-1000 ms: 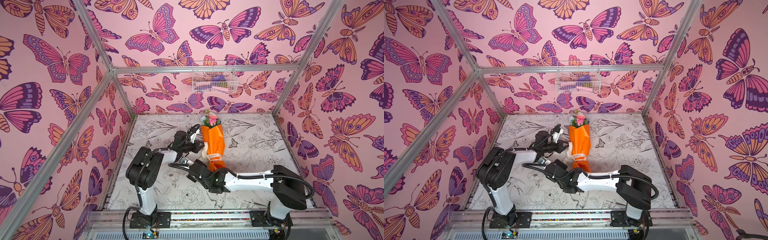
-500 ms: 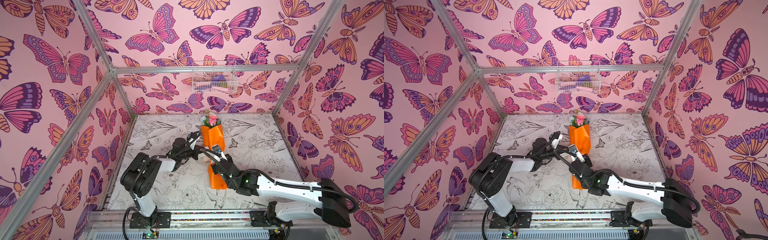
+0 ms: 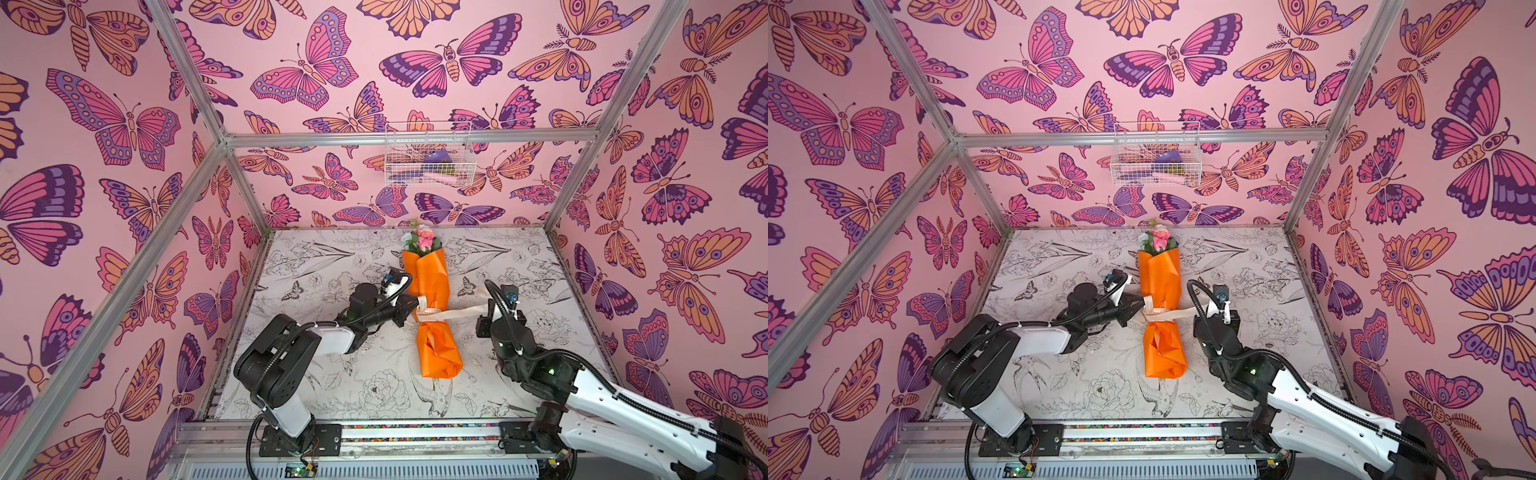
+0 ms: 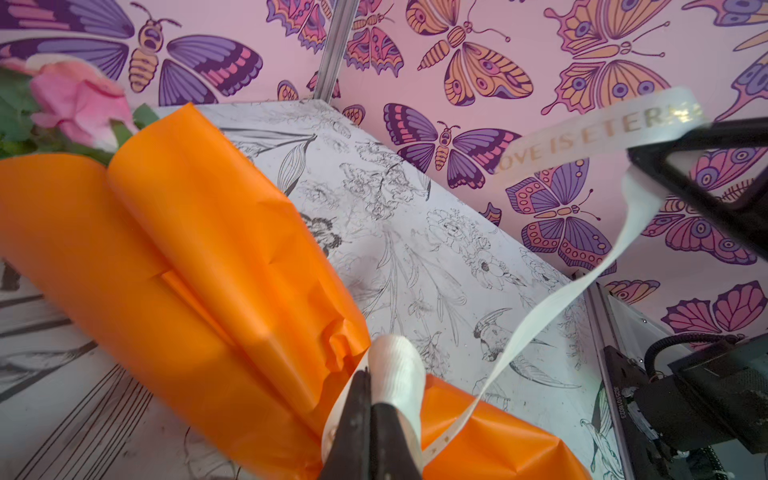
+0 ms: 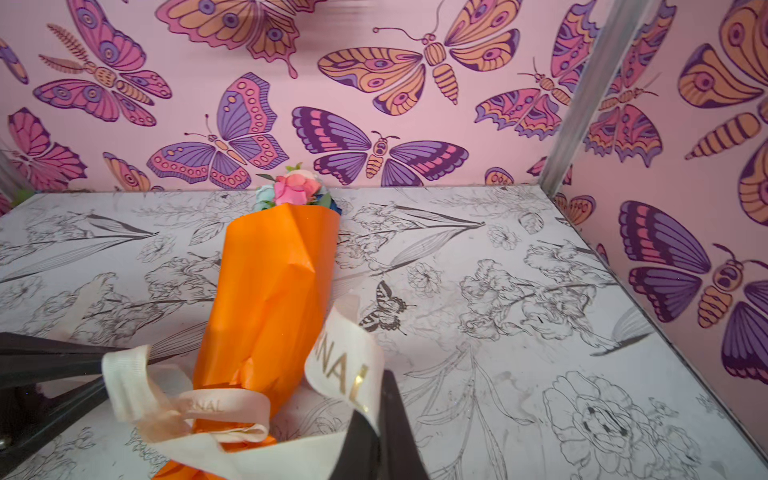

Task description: Tie the bouquet of fake flowers

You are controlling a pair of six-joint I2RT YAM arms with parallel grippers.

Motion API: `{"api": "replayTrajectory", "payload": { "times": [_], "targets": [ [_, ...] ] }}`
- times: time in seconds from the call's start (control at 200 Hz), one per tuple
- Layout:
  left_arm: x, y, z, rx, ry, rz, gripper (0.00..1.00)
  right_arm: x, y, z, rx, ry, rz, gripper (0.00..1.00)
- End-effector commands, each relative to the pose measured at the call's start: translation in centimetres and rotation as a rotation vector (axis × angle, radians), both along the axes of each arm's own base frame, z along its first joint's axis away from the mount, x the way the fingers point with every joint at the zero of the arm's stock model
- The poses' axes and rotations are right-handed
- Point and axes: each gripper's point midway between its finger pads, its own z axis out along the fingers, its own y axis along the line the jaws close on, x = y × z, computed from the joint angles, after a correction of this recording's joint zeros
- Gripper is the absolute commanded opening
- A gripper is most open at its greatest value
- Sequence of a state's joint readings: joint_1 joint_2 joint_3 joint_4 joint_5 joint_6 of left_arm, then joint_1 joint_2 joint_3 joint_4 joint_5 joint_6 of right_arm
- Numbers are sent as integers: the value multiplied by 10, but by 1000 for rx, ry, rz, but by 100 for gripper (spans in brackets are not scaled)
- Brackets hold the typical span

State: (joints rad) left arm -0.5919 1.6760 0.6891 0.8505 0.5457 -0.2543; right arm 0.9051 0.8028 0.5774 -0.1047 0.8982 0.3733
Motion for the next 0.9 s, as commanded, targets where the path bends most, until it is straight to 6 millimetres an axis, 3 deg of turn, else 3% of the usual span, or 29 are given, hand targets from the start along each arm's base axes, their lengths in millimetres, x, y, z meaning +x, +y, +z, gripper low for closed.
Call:
{"api": "replayTrajectory", "payload": {
  "times": [0.0, 0.11, 0.315, 0.676, 0.896],
  "targets": [
    [0, -18, 15, 11, -81, -8, 0, -5, -24, -7, 3, 18, -78, 0],
    [-5, -25, 17, 26, -104, -7, 0, -9, -40, -15, 5, 36, -122, 0],
    [-24, -17, 4, 39, -120, 9, 0, -16, -58, -43, 12, 91, -189, 0],
    [-48, 0, -8, -51, -170, 50, 0, -8, -69, -84, 0, 211, -283, 0],
    [-44, 28, -39, 82, -166, 171, 0, -1, -76, -91, -7, 251, -341, 0]
  ]
}}
